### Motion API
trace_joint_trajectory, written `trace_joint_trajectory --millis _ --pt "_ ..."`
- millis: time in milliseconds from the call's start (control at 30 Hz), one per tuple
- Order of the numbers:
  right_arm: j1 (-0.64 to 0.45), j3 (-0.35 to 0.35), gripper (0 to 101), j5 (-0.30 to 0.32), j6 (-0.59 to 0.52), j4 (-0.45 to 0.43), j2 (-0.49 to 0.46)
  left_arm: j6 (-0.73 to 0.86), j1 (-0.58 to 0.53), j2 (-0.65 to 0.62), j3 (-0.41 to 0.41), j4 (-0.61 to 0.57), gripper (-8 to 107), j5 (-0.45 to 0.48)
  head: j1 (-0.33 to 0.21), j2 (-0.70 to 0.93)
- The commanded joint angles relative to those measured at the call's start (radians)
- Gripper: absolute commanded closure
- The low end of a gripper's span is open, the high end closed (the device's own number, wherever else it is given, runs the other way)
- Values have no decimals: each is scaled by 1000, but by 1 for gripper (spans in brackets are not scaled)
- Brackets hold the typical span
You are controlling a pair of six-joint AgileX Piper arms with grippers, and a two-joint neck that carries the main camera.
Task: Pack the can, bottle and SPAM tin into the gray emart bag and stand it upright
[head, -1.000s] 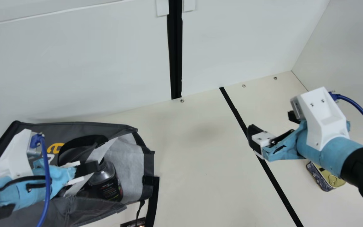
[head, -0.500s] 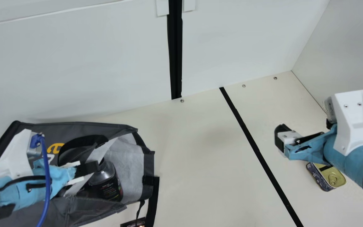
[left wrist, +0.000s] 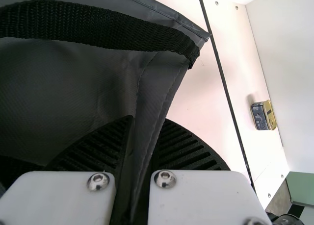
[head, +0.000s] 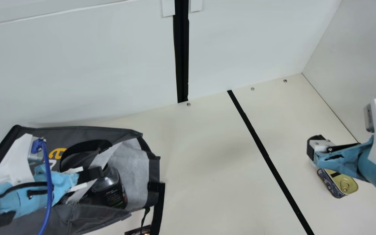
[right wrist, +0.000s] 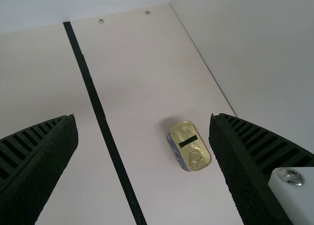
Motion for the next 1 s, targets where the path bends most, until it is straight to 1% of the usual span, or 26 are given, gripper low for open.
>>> trace_joint_trajectory --millis 0,267,367,500,967 --pt "5 -8 6 26 21 -35 -1 0 0 0 0 0 107 0 -23 -1" --pt "28 -42 6 103 59 -98 -5 0 0 0 0 0 107 0 -23 -1" --pt "19 -41 6 111 54 -100 -7 0 0 0 0 0 107 0 -23 -1" --pt "-18 -34 6 111 25 -82 -12 0 0 0 0 0 107 0 -23 -1" --pt "-170 -27 6 111 -118 28 -31 0 0 0 0 0 107 0 -23 -1"
